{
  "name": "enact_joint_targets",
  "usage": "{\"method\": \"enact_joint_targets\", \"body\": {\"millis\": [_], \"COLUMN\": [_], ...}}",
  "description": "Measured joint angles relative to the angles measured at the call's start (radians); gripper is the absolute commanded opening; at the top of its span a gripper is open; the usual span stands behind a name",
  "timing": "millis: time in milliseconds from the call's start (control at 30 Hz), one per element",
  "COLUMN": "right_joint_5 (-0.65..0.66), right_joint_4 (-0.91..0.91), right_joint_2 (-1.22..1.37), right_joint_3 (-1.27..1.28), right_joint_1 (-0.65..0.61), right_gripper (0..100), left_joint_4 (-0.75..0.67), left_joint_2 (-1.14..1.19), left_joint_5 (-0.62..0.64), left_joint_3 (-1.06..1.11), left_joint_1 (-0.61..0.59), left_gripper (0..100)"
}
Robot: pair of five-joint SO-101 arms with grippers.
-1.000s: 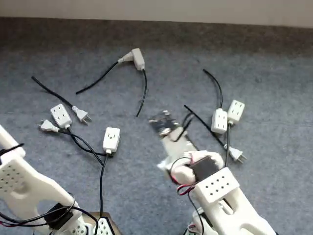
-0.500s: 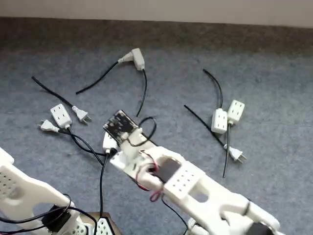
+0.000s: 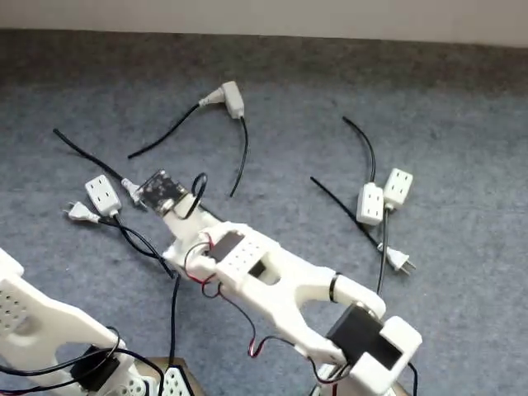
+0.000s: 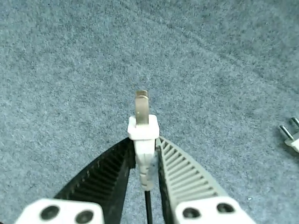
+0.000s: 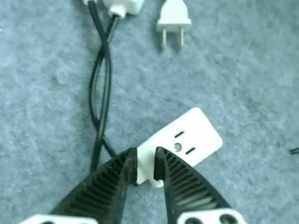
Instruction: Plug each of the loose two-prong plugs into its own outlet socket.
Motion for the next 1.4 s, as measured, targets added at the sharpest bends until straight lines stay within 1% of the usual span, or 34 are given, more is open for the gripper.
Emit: {"method": "enact_joint_targets", "body": {"millis": [100, 267, 467, 567, 700, 767, 900, 1000, 1067, 1133, 1267, 1400], "right_joint_5": [0.0, 0.0, 0.0, 0.0, 0.0, 0.0, 0.0, 0.0, 0.0, 0.0, 0.0, 0.002], "right_joint_4": [0.052, 0.196, 0.299, 0.344, 0.414, 0.428, 0.43, 0.425, 0.39, 0.344, 0.299, 0.305], "right_joint_2": [0.003, 0.009, 0.008, 0.008, -0.069, -0.144, -0.252, -0.241, -0.193, -0.115, 0.043, 0.054], "right_joint_3": [-0.014, -0.012, -0.017, -0.035, -0.098, -0.129, -0.163, -0.163, -0.163, -0.163, -0.164, -0.169], "right_joint_1": [0.072, 0.19, 0.292, 0.308, 0.299, 0.261, 0.118, -0.005, -0.055, -0.064, -0.037, 0.054], "right_gripper": [8.4, 8.4, 8.4, 8.4, 8.4, 8.4, 8.4, 8.4, 8.4, 8.4, 8.4, 8.4], "left_joint_4": [0.0, 0.0, 0.0, 0.0, 0.0, 0.0, 0.0, 0.0, 0.0, 0.0, 0.0, 0.0], "left_joint_2": [0.0, 0.0, 0.0, 0.0, 0.0, 0.0, 0.0, 0.0, 0.0, 0.012, 0.048, 0.054], "left_joint_5": [0.0, 0.0, 0.0, 0.0, 0.006, 0.006, 0.006, 0.006, 0.006, 0.006, 0.008, 0.008], "left_joint_3": [0.0, 0.0, 0.0, 0.0, 0.0, 0.0, 0.0, 0.0, 0.0, 0.0, 0.0, 0.0], "left_joint_1": [0.0, 0.0, 0.0, 0.0, 0.0, 0.0, 0.0, 0.0, 0.0, 0.0, 0.0, 0.0], "left_gripper": [1, 1, 1, 1, 1, 1, 1, 1, 1, 1, 1, 1]}}
